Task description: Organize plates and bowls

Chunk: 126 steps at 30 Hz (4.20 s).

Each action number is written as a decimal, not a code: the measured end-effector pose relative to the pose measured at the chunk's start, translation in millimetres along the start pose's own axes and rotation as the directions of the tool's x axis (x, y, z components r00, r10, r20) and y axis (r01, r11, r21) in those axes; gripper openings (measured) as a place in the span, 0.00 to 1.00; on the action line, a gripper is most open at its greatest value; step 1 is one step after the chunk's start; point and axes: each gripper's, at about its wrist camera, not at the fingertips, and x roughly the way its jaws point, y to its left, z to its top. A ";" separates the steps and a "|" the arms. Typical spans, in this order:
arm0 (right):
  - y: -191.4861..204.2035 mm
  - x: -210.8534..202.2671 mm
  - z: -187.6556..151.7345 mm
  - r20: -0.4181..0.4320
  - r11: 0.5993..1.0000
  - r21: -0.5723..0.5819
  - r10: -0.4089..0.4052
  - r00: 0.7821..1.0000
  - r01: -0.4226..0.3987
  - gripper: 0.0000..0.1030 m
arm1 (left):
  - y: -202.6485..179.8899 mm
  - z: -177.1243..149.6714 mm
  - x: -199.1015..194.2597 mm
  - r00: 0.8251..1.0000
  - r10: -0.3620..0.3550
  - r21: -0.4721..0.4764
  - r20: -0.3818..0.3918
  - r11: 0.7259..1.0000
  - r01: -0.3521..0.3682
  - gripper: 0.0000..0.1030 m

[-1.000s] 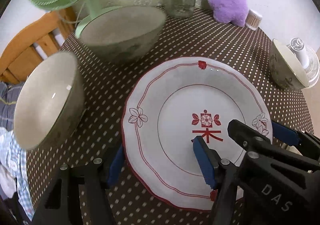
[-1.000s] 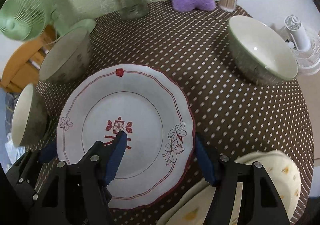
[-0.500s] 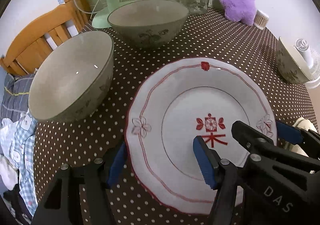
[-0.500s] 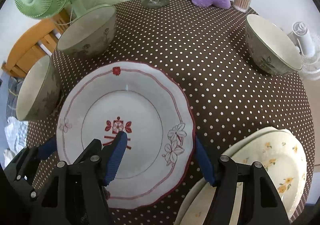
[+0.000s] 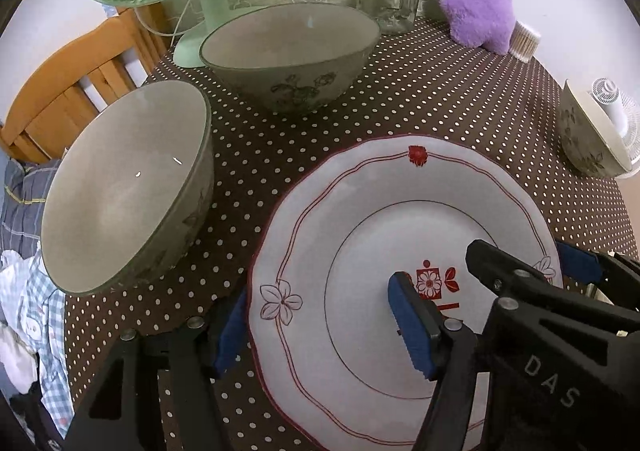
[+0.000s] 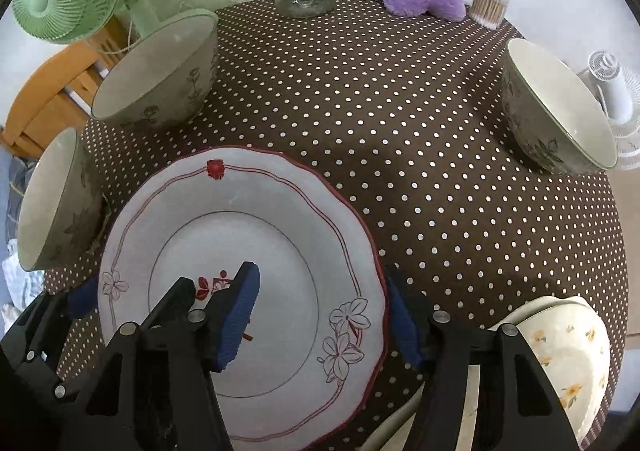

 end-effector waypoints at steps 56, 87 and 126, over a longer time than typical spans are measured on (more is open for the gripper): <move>-17.6 -140.1 -86.9 0.095 0.987 0.126 -0.113 0.989 0.101 0.63 | -28.0 -59.8 -123.4 0.995 -0.071 0.070 0.070 0.995 0.066 0.65; -161.4 -122.5 -101.6 0.011 0.986 0.117 -0.122 0.992 0.120 0.63 | -168.5 -68.0 -96.5 0.996 -0.083 0.072 -0.035 0.994 0.085 0.65; -209.4 -102.0 -122.1 -0.070 0.979 0.177 -0.089 0.994 0.100 0.32 | -203.7 -70.6 -70.2 0.998 0.041 0.167 -0.051 0.985 -0.032 0.71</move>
